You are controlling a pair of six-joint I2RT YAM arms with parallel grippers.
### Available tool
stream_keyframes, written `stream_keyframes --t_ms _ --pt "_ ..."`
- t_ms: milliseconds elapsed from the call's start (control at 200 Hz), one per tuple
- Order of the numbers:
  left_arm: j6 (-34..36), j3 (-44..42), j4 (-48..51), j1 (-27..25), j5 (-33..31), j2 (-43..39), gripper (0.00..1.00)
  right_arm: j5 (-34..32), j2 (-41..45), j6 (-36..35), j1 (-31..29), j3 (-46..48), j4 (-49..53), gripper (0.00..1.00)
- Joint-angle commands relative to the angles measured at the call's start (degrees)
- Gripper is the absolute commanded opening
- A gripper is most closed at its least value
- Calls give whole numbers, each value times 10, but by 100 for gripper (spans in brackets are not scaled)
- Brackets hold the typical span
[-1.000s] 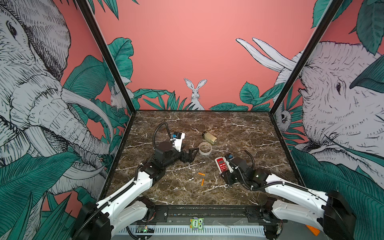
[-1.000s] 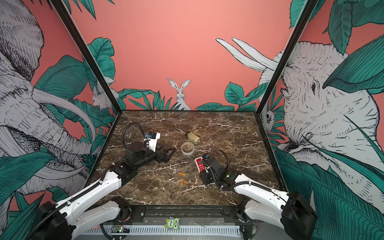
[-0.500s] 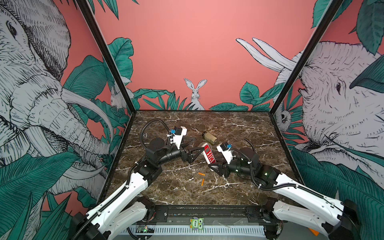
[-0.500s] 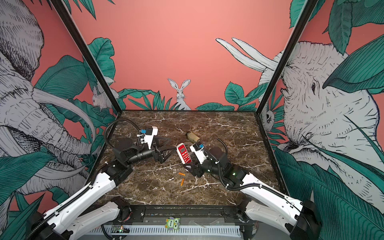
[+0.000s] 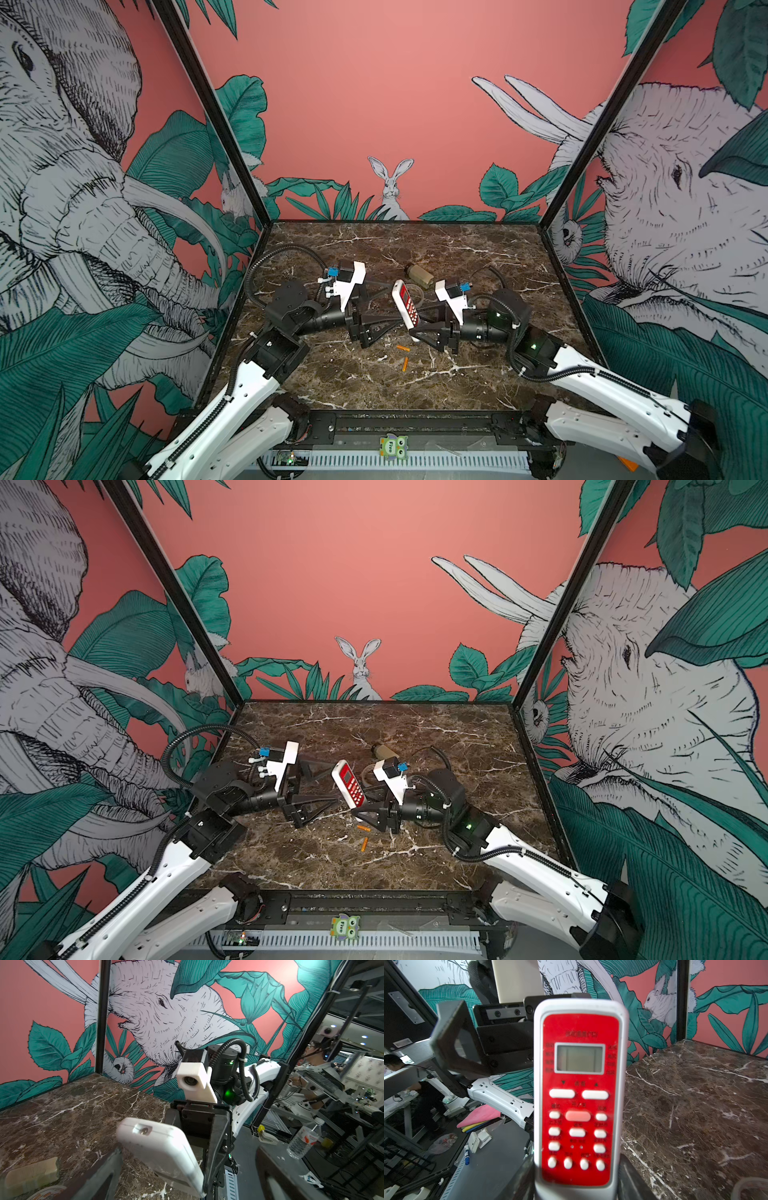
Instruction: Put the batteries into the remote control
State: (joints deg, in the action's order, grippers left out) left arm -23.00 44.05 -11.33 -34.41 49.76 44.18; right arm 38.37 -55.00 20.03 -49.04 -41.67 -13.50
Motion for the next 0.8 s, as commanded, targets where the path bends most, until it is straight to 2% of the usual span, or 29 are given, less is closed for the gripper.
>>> stream_keyframes --t_ms 0,240,335,595,795 --pt "-24 1 -41 -2 39 7 100 36 -4 4 -3 -16 -54 13" --pt "-33 2 -60 -3 43 21 98 58 -24 8 -4 -28 -75 12" --pt "-31 8 -61 -4 38 27 94 64 -35 8 -5 -32 -80 12" --pt "-42 5 -91 -6 39 55 61 66 -42 10 -7 -38 -88 12" --pt "-50 1 -108 -7 31 60 30 59 -46 -1 -6 -39 -79 12"
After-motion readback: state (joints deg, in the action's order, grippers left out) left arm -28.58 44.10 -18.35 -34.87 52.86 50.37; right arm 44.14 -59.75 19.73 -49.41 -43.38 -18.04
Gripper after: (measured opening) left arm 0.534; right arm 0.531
